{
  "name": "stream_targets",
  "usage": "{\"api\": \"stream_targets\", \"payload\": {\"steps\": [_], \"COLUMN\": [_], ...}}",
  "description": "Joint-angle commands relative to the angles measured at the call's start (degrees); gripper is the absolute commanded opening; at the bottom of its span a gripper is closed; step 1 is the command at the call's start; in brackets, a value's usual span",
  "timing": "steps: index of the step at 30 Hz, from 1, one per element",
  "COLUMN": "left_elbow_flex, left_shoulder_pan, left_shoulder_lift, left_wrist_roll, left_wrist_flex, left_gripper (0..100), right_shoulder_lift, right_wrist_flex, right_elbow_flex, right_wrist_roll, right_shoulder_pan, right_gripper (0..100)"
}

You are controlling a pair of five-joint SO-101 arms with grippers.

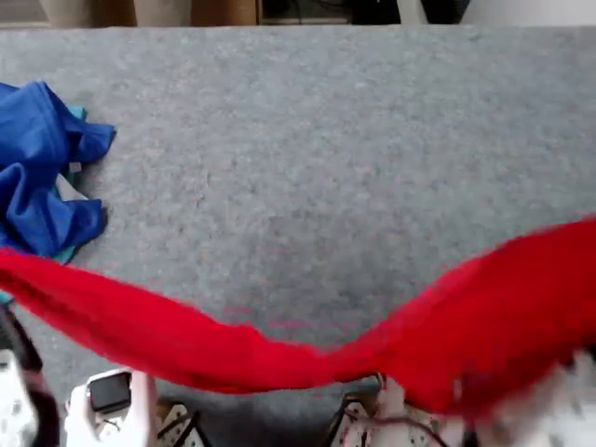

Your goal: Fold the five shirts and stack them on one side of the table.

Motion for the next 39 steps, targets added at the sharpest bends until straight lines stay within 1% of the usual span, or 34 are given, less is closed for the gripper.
{"api": "stream_targets", "payload": {"steps": [1, 3, 4, 6, 9, 11, 14, 16, 17, 18, 19, 22, 25, 29, 31, 33, 36, 39], "left_elbow_flex": [10.29, 20.75, 26.81, 39.65, 58.55, 70.42, 85.71, 93.45, 95.74, 96.88, 96.97, 93.19, 84.31, 71.47, 67.96, 67.16, 68.57, 68.66], "left_shoulder_pan": [0.70, 0.70, 0.70, 0.35, 0.70, 1.14, 4.66, 7.91, 9.49, 10.81, 11.69, 12.22, 11.25, 9.85, 9.32, 9.32, 9.85, 9.32], "left_shoulder_lift": [0.92, 0.92, 0.84, 0.84, 0.84, 0.84, 0.92, 1.54, 2.33, 3.56, 5.23, 12.79, 23.34, 36.70, 41.54, 43.30, 42.77, 40.92], "left_wrist_roll": [0.62, 0.88, 0.97, 0.97, 0.97, 1.05, 0.79, 0.70, 0.62, 0.09, -1.23, -4.57, -4.66, -4.66, -4.66, -4.84, -5.01, -5.01], "left_wrist_flex": [-0.62, -6.33, -10.99, -23.03, -45.89, -63.56, -88.97, -101.63, -105.41, -107.34, -107.60, -107.78, -107.69, -107.52, -107.52, -106.90, -99.43, -91.69], "left_gripper": [2, 2, 2, 2, 2, 2, 2, 2, 2, 2, 2, 2, 2, 2, 2, 2, 2, 2], "right_shoulder_lift": [0.66, 0.66, 0.66, 0.92, 3.91, 8.04, 16.75, 24.13, 27.82, 31.78, 35.56, 46.02, 53.85, 58.59, 58.33, 56.40, 50.95, 45.67], "right_wrist_flex": [-1.85, -3.69, -4.75, -7.74, -16.44, -23.74, -33.76, -39.65, -42.20, -44.48, -46.15, -48.26, -45.71, -37.89, -32.44, -23.74, -5.10, 8.53], "right_elbow_flex": [8.48, 14.73, 18.15, 25.71, 36.18, 41.36, 44.53, 44.18, 43.30, 41.89, 39.96, 31.96, 22.73, 14.73, 13.58, 13.58, 13.32, 13.58], "right_wrist_roll": [3.43, 6.77, 9.05, 13.45, 19.08, 22.86, 23.56, 23.56, 23.56, 23.56, 23.56, 23.47, 23.47, 23.47, 23.47, 23.47, 23.91, 25.58], "right_shoulder_pan": [-1.36, -4.79, -6.20, -8.92, -15.25, -17.19, -19.03, -19.47, -19.47, -19.65, -20.09, -20.18, -20.26, -20.35, -20.35, -20.26, -20.53, -21.23], "right_gripper": [0.2, 0.2, 0.2, 0.2, 0.2, 0.2, 0.2, 0.2, 0.2, 0.2, 0.2, 0.2, 0.2, 0.2, 0.2, 0.2, 0.2, 0.2]}}
